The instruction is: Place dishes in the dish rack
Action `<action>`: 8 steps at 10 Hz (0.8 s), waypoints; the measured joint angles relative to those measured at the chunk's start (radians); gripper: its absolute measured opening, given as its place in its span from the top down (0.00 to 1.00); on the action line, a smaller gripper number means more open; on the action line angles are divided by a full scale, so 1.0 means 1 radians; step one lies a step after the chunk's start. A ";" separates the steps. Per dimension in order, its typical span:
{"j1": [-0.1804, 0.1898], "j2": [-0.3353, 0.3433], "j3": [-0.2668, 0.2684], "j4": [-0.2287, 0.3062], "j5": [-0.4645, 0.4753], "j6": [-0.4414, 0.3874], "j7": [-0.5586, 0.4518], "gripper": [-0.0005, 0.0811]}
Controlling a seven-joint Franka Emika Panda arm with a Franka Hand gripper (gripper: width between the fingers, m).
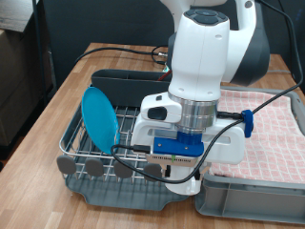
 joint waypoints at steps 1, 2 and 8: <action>0.001 0.000 0.001 0.001 0.000 -0.007 0.000 0.23; 0.001 0.000 0.003 0.004 0.000 -0.015 0.000 0.23; -0.021 -0.026 0.043 0.077 0.032 -0.237 -0.062 0.01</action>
